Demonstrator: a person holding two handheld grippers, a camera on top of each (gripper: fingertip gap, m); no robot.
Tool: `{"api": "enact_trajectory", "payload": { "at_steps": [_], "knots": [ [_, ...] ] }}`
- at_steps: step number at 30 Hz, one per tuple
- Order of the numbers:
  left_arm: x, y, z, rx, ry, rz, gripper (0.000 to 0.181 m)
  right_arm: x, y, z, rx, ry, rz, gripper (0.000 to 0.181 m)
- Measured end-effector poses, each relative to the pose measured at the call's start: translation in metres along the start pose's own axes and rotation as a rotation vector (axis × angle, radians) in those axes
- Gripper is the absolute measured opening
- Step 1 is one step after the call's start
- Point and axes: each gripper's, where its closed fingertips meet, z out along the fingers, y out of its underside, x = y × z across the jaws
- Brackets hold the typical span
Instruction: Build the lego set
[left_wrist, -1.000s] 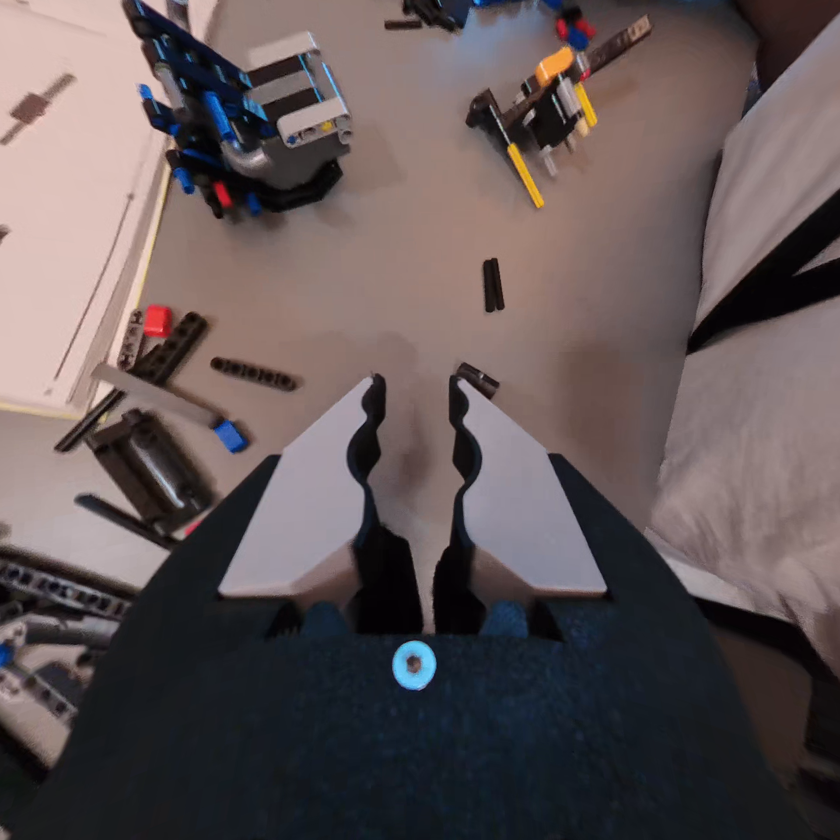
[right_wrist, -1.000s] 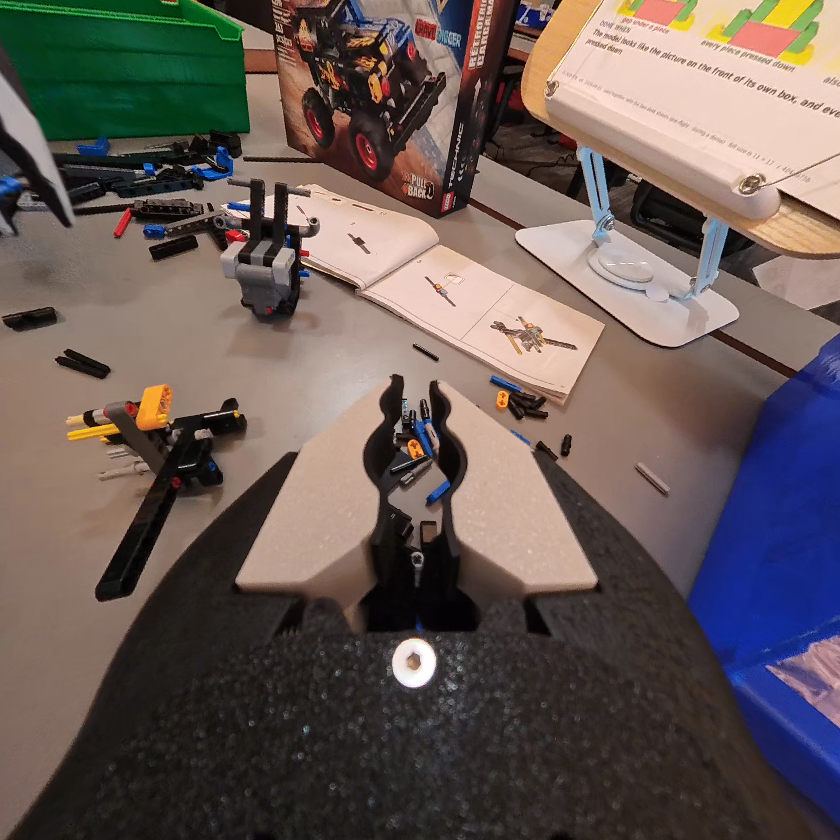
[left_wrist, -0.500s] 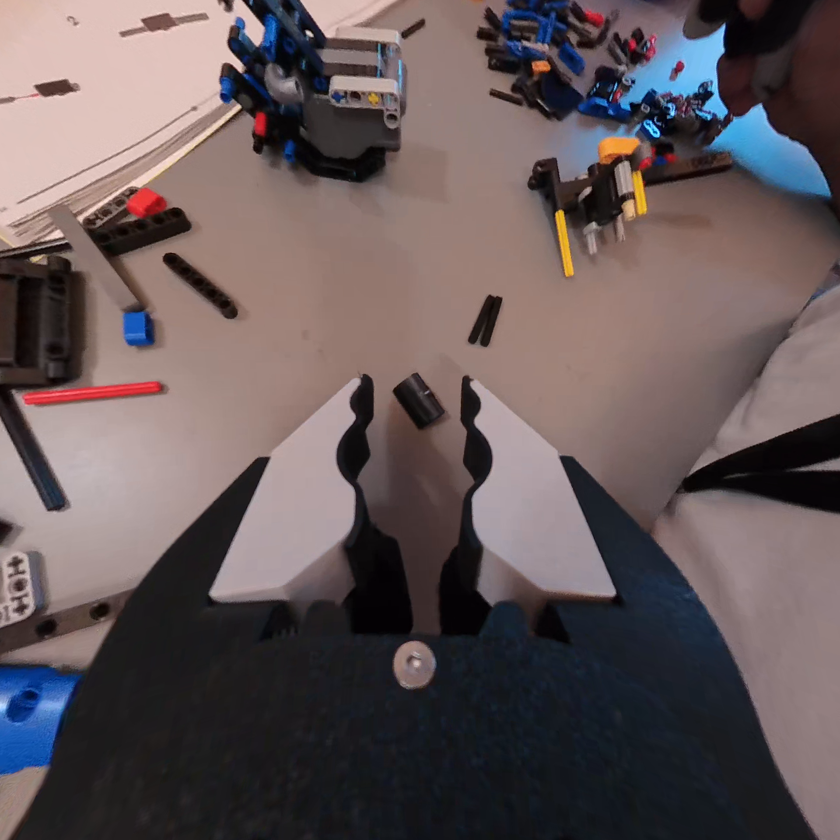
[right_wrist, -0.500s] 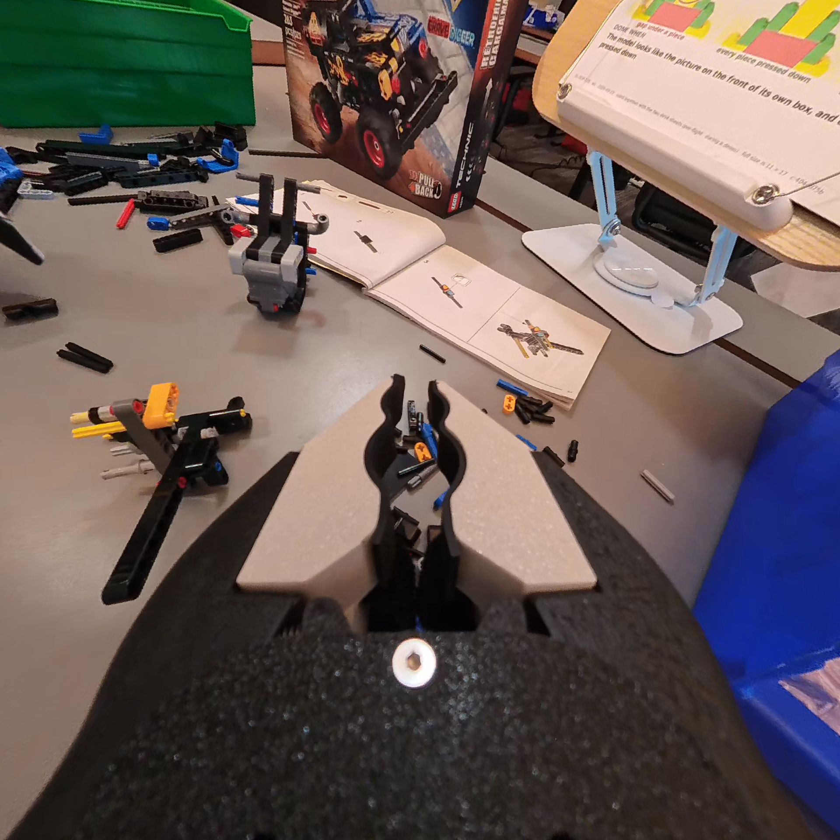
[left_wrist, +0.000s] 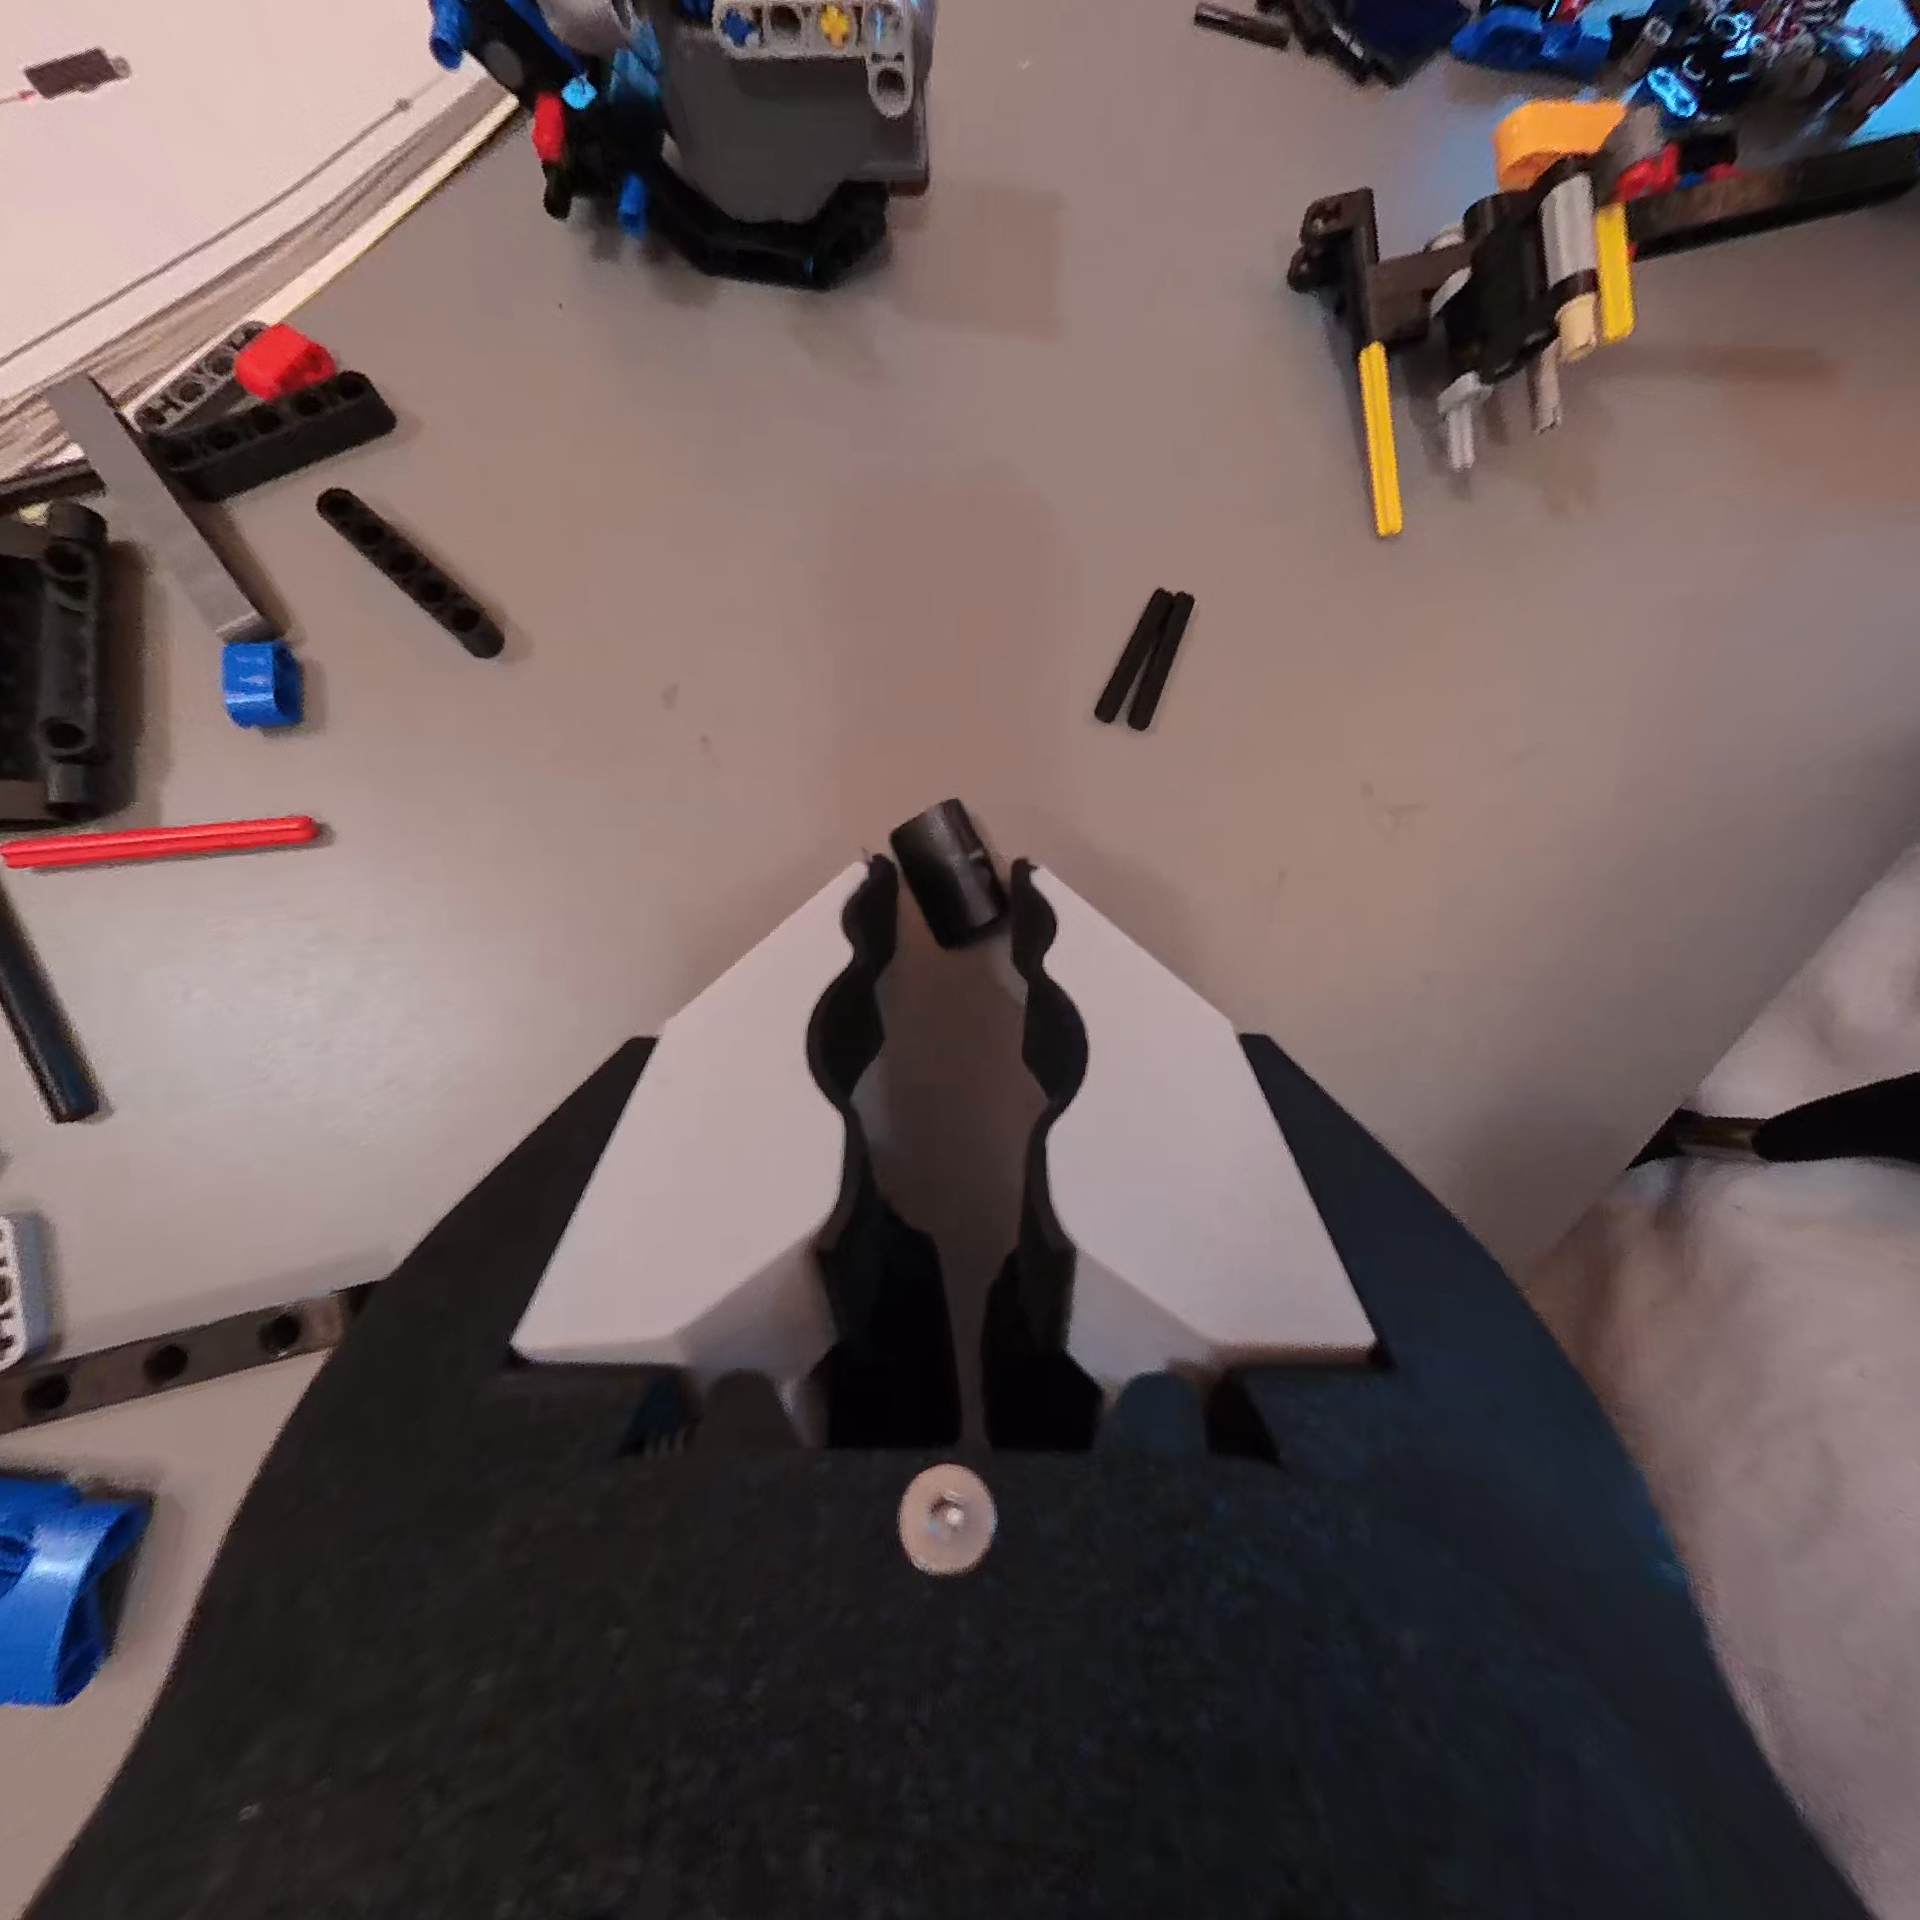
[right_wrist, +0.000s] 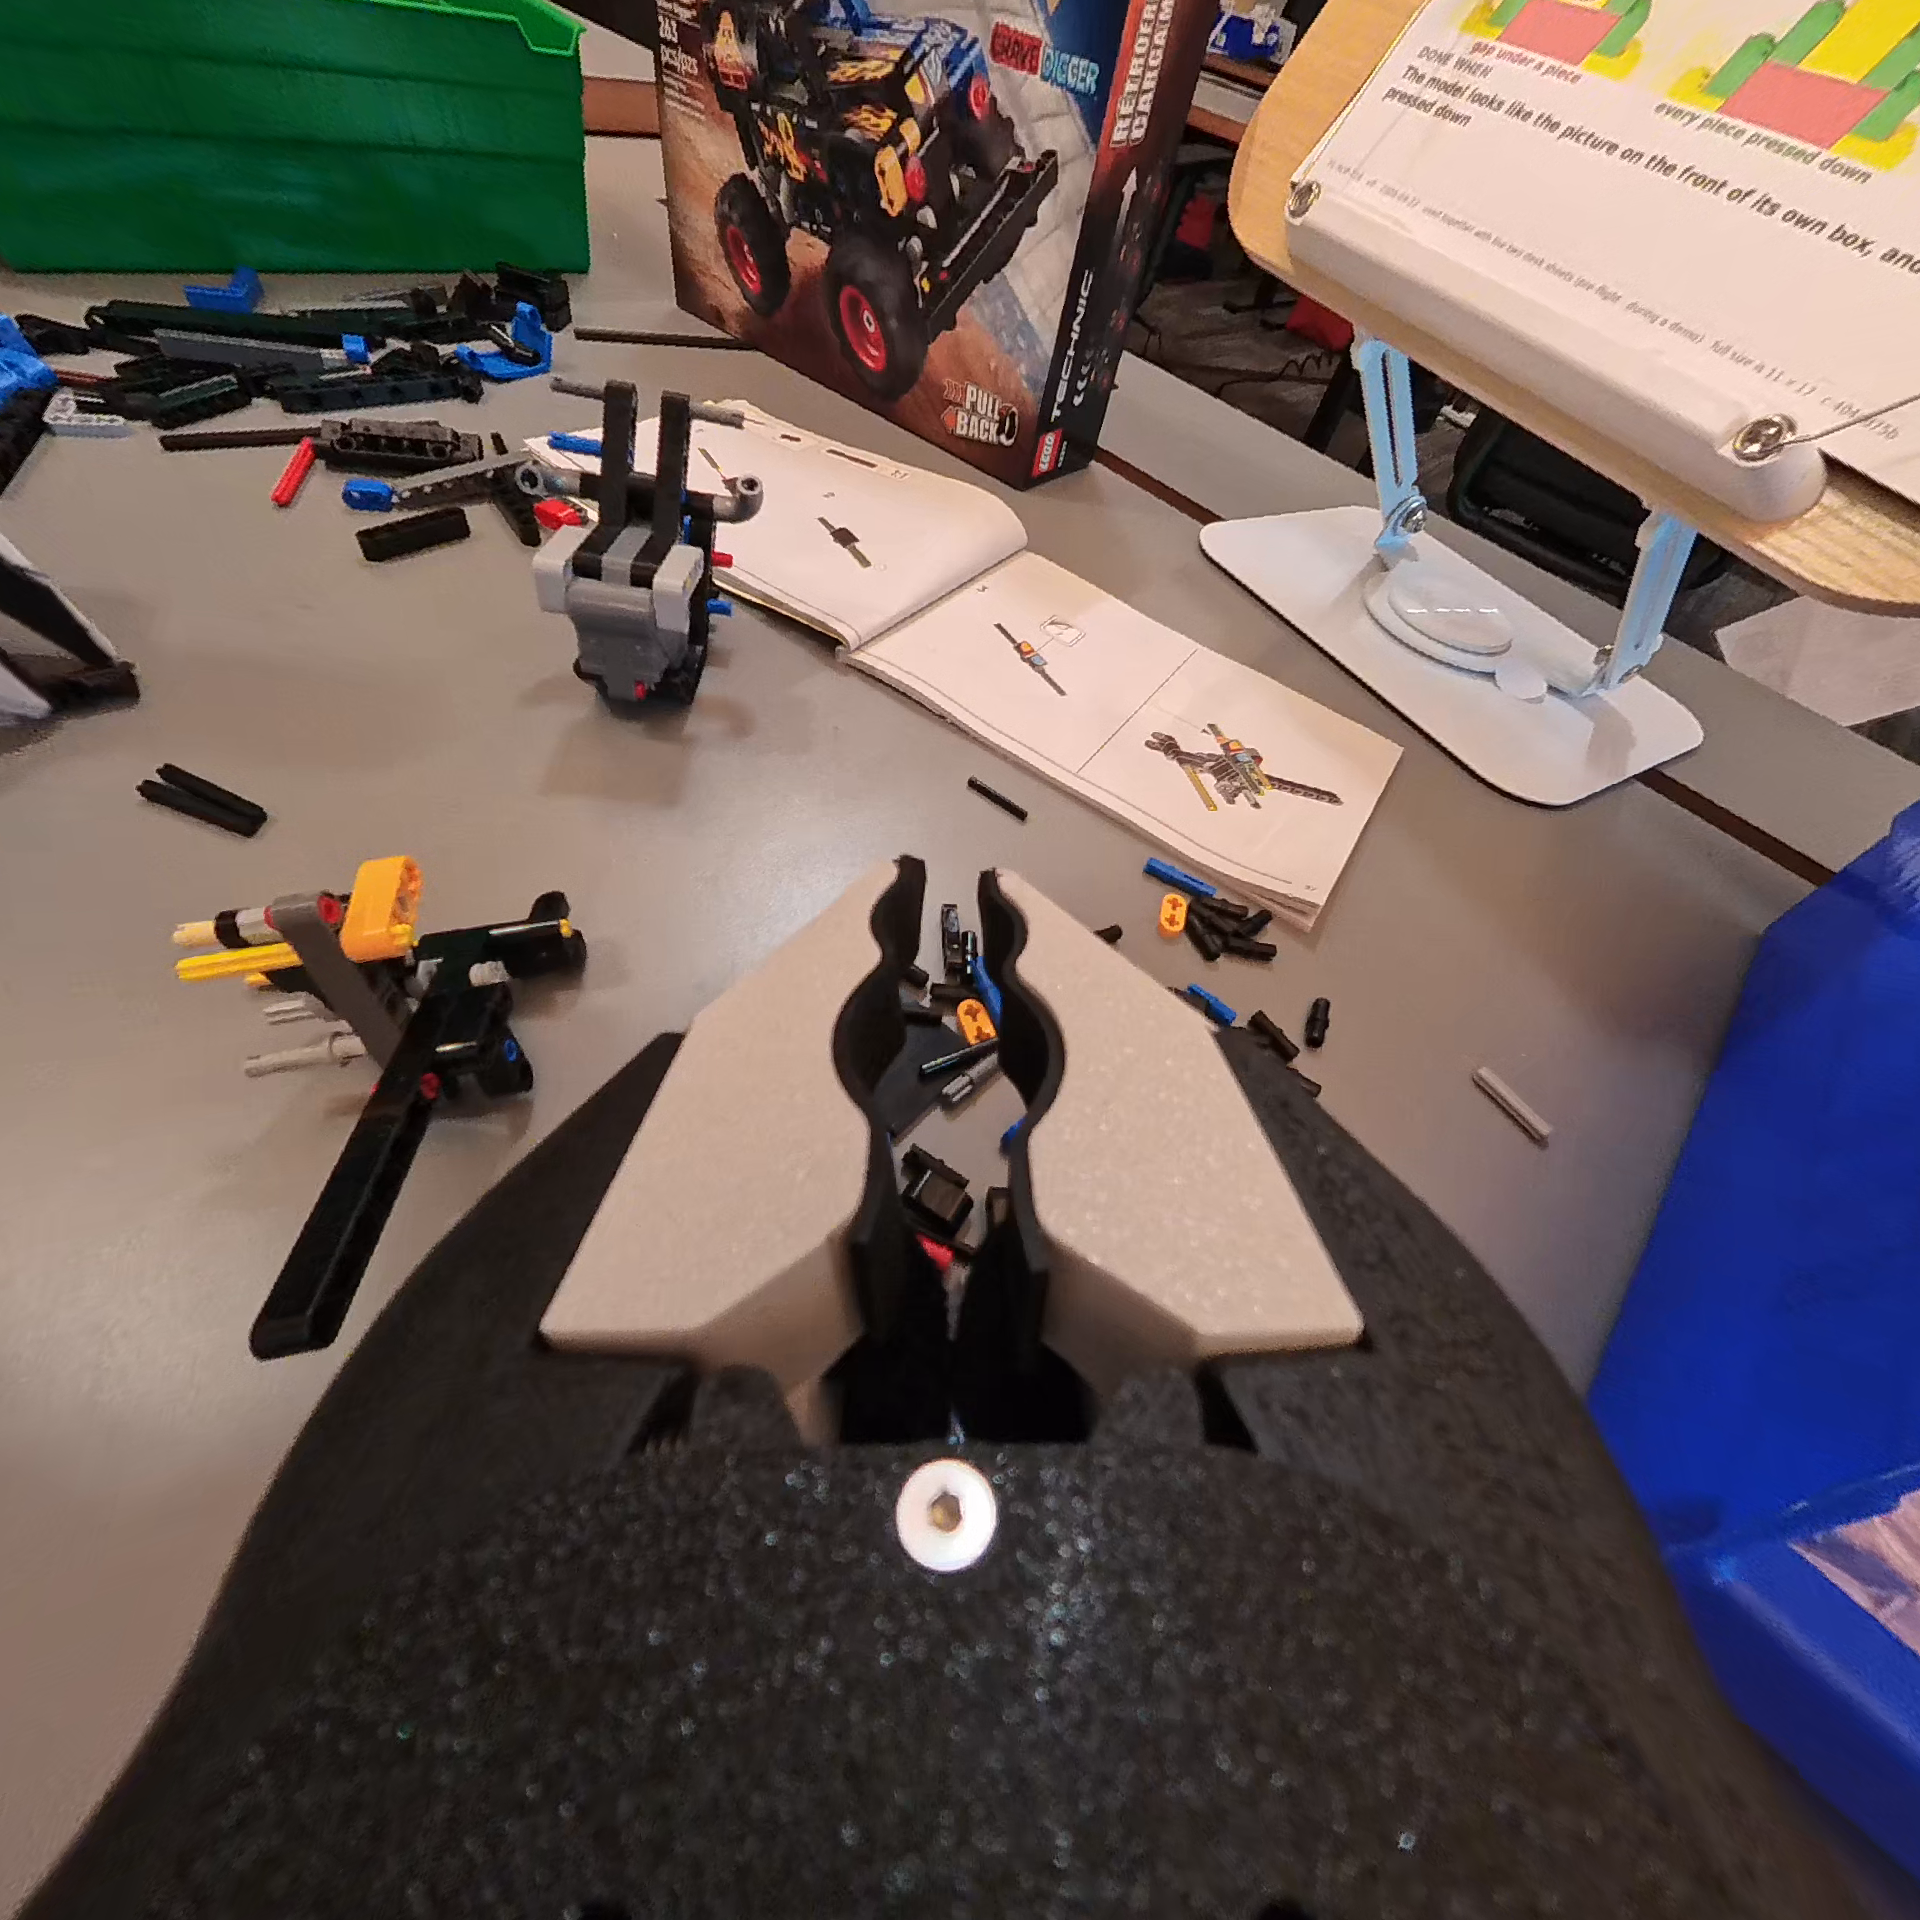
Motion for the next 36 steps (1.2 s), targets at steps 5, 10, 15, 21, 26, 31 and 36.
{"api": "enact_trajectory", "payload": {
  "at_steps": [5,10,15,21,26,31,36],
  "knots": [
    [0.002,0.001,0.0,-0.011,0.022,0.02,0.015,-0.001,0.001,0.0,-0.003,-0.002,0.0,0.01],
    [0.003,0.001,-0.001,-0.01,0.038,0.073,0.015,-0.002,0.001,0.0,-0.005,-0.003,-0.004,0.01],
    [0.01,-0.005,0.001,0.038,0.096,0.079,0.015,-0.009,-0.009,-0.002,0.039,-0.036,0.0,0.009],
    [0.048,-0.046,-0.023,0.26,0.47,-0.01,0.015,-0.103,-0.065,-0.013,0.166,-0.557,0.016,0.016],
    [0.078,-0.083,-0.058,0.409,0.885,-0.033,0.015,-0.168,-0.084,-0.018,0.15,-1.004,-0.035,0.024],
    [0.095,-0.095,-0.069,0.392,1.13,-0.041,0.014,-0.18,-0.086,-0.016,0.218,-1.053,-0.227,0.018],
    [0.106,-0.094,-0.061,0.324,1.239,-0.071,0.014,-0.188,-0.081,-0.024,0.279,-1.104,-0.295,0.01]
  ]
}}
